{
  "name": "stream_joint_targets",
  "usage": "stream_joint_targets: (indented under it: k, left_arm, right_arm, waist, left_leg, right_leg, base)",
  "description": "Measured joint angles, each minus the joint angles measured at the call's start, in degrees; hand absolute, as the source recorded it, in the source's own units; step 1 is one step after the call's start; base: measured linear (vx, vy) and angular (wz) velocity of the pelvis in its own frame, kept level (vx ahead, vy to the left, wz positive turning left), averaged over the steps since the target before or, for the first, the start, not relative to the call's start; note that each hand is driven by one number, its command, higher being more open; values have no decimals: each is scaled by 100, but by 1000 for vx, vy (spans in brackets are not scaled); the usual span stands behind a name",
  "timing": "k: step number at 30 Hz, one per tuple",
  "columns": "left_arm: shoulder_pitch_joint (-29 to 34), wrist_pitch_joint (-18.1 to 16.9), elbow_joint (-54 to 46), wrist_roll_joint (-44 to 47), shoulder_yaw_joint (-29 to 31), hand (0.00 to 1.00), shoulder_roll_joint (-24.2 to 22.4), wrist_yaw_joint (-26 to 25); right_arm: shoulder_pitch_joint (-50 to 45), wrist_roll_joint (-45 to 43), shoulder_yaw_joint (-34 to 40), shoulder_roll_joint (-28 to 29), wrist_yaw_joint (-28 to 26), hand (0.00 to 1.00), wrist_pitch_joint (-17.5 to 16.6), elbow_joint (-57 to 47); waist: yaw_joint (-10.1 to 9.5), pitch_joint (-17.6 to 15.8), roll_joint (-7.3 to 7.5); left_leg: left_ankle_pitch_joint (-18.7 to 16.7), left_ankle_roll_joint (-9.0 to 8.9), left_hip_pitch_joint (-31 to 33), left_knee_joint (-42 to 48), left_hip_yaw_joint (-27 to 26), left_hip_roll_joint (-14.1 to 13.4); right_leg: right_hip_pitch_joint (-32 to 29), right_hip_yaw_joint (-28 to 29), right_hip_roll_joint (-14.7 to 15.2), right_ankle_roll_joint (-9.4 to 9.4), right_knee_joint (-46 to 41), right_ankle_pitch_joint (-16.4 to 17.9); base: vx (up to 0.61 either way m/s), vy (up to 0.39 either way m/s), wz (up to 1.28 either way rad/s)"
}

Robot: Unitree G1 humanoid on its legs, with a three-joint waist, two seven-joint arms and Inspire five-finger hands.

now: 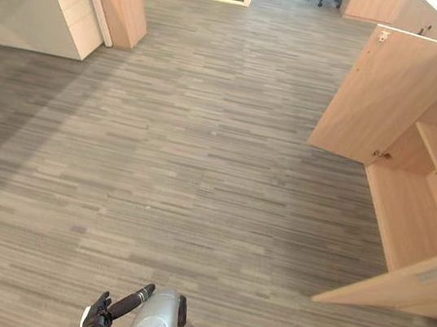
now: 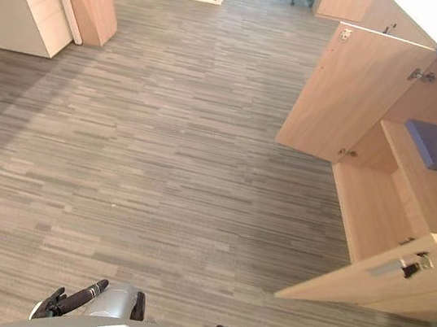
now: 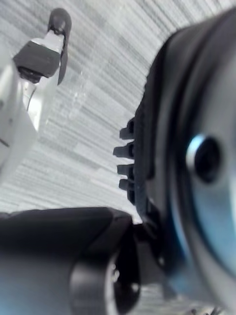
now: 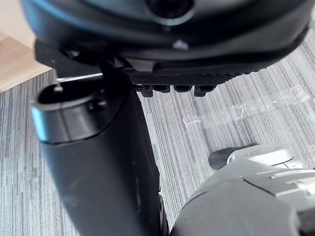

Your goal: Walk over to the cabinet, pick up the folder, carry it to the office cabinet, place the folder inside the office cabinet, then close the office cabinet door

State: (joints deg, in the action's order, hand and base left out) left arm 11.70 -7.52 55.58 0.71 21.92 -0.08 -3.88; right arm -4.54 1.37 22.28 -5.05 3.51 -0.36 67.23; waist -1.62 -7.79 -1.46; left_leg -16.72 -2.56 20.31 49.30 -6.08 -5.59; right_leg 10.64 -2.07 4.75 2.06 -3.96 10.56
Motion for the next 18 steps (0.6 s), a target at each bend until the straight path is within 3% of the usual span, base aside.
stream_joint_targets:
  k: [2,3,4,5,6,7,9,10,13,14,16,18]
  left_arm:
    - [-24,-2,5,70,-92,100,29,-22]
    - [-18,-3,6,72,-199,100,62,-55]
    - [-15,-2,22,76,-226,100,97,-75]
    - [-147,16,105,73,-309,100,182,-128]
    - [-245,7,148,33,-387,100,192,-240]
    - [-247,7,175,31,-432,100,230,-276]
    - [-253,62,343,-95,-549,100,333,-340]
    - [-231,79,349,-139,-601,100,353,-331]
    - [-174,121,334,-348,-763,100,349,-312]
    - [-153,119,325,-380,-838,100,383,-303]
    - [-25,119,320,-380,-1067,100,323,-291]
    - [-4,128,353,-369,-1146,100,317,-257]
  right_arm:
    - [112,1,31,-35,12,100,8,83]
    - [105,0,59,-50,16,100,7,82]
    - [92,2,72,-42,36,100,7,101]
    - [131,2,125,-27,51,100,24,222]
    - [217,14,159,-107,-43,100,20,276]
    - [241,16,208,-90,-30,100,16,293]
    - [310,16,405,24,-1,100,-34,317]
    - [300,19,590,81,-1,100,-31,280]
    - [218,41,921,7,-16,100,24,321]
    - [159,41,995,-32,-23,100,46,319]
    - [105,-65,1320,-81,-93,100,44,99]
    - [137,-53,1246,-80,-70,100,-11,-82]
  waist:
    - [13,0,-1]
    - [24,-3,-19]
    - [24,-17,11]
    - [7,-44,122]
    - [10,-89,7]
    - [-6,-81,2]
    - [-54,4,38]
    - [-72,111,62]
    - [-97,306,51]
    - [-84,319,63]
    - [115,351,-9]
    - [239,338,-91]
  left_leg:
    - [206,-128,97,-1423,323,60]
    - [592,-209,99,-2306,667,92]
    - [1146,-283,56,-2371,479,121]
    - [1076,-104,-78,-2341,209,353]
    - [909,20,-46,-2085,192,311]
    - [785,70,-54,-1913,168,309]
    - [616,133,-111,-1541,71,374]
    - [565,220,-323,-1765,52,550]
    - [402,574,-1035,-2647,-16,1118]
    - [426,655,-1287,-2885,-58,1357]
    - [470,966,-2001,-3503,-45,1837]
    - [501,1029,-2470,-3853,45,1910]
  right_leg:
    - [90,119,440,321,6,197]
    - [193,128,687,552,27,347]
    - [305,107,849,616,61,424]
    - [473,24,1106,653,42,433]
    - [430,27,922,535,-104,342]
    - [436,66,819,416,-121,103]
    - [431,12,947,503,-159,-461]
    - [281,151,1145,620,-398,-673]
    - [-235,325,1644,645,-1742,-720]
    - [-513,340,1884,469,-2475,-836]
    - [-1505,222,2468,-743,-4693,-1550]
    - [-1973,-68,2432,-993,-5851,-1157]
  base:
    - [330,353,-40]
    - [373,453,-17]
    - [500,508,-5]
    - [534,420,-3]
    - [436,271,-13]
    - [390,219,-44]
    - [381,249,-59]
    - [328,249,-38]
    - [279,238,-18]
    - [267,255,5]
    - [288,285,11]
    - [263,191,5]
